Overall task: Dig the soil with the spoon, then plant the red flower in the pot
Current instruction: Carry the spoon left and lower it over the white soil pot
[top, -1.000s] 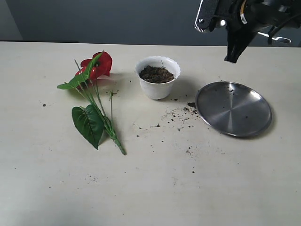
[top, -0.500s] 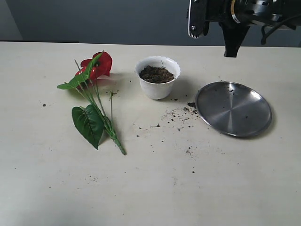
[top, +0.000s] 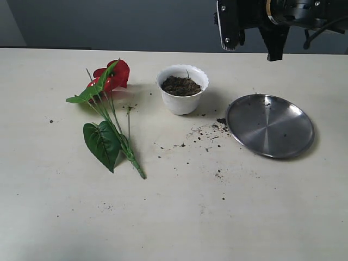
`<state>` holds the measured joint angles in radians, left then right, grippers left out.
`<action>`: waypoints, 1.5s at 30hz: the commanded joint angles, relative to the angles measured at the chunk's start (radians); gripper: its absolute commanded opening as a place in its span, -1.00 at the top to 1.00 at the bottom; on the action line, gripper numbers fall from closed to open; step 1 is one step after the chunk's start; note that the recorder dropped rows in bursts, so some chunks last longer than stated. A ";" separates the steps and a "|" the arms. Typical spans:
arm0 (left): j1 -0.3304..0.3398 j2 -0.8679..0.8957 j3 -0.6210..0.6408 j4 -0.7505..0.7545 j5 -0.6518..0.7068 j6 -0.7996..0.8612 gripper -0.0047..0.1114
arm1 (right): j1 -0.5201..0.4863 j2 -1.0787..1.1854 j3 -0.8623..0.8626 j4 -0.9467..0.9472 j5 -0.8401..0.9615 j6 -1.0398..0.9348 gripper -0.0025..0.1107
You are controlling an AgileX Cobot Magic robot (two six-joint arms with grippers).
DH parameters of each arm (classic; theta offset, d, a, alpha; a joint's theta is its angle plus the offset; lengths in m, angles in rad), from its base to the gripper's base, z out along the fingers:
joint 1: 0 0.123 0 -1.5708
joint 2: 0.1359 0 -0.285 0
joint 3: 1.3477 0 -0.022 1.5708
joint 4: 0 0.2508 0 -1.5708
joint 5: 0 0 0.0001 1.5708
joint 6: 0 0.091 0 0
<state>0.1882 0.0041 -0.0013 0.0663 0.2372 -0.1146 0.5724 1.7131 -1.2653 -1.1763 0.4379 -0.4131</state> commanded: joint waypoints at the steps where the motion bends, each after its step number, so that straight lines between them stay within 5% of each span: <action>1: 0.001 -0.004 0.001 0.001 -0.005 -0.007 0.91 | -0.001 -0.011 0.003 -0.012 -0.004 -0.099 0.97; 20: 0.001 -0.004 0.001 0.001 -0.005 -0.007 0.91 | 0.002 0.052 0.009 -0.002 -0.005 -0.562 0.97; 40: 0.001 -0.004 0.001 0.001 -0.005 -0.007 0.91 | 0.009 0.164 0.009 -0.269 -0.031 -0.555 0.97; 45: 0.001 -0.004 0.001 0.001 -0.005 -0.007 0.91 | 0.009 0.175 0.001 -0.410 -0.017 -0.423 0.97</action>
<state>0.1882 0.0041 -0.0013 0.0663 0.2372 -0.1146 0.5809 1.8816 -1.2583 -1.4845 0.4087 -0.9150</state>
